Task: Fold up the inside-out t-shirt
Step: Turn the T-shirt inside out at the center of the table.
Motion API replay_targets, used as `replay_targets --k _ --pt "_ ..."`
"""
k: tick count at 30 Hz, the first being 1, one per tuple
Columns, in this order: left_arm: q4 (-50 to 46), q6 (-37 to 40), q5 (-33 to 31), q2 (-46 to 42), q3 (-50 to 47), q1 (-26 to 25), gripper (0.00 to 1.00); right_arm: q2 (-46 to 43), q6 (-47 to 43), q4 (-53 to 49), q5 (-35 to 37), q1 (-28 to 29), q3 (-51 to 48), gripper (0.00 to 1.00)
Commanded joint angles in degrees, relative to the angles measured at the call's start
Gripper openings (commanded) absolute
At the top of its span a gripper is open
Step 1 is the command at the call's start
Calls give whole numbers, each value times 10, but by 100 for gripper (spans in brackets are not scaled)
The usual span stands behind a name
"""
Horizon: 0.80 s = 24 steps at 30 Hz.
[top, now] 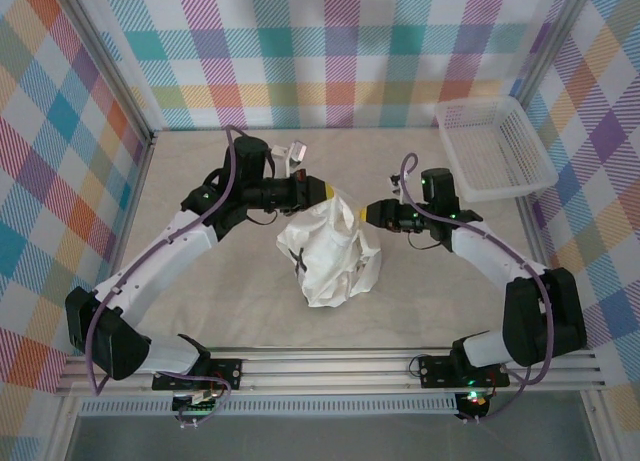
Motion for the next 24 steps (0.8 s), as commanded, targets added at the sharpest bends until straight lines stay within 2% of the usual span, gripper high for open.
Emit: replay_targets --k 1,3,5,8,11,15,18,19,20,21,22,23,24 --pt "-9 -17 29 12 26 4 0 -83 -17 -60 109 10 -7 37" --pt "-11 -18 26 20 23 4 0 -184 -7 -34 208 44 -51 42" --pt "-10 -17 22 26 24 4 0 -262 -11 -9 258 88 -78 43" --pt "-10 -18 20 33 28 4 0 -310 41 -29 326 148 -70 41" --pt "-14 -16 16 38 34 4 0 -280 92 -53 342 197 -35 44" --pt "-16 -17 14 40 37 4 0 -204 116 -71 367 220 -1 62" --pt "-19 -17 9 34 37 4 0 -146 94 -55 356 221 19 61" --pt "-20 -17 9 32 38 4 0 -130 85 -55 346 221 29 56" --pt "-21 -16 7 31 38 4 0 -115 76 -57 333 221 42 42" --pt "-32 -8 2 32 40 5 0 -108 66 -58 317 221 52 20" --pt "-49 4 -6 32 44 7 0 -109 63 -58 303 221 58 8" --pt "-78 33 -22 34 47 10 0 -119 62 -56 289 221 60 0" --pt "-113 74 -52 38 49 16 0 -133 61 -56 270 221 61 0"
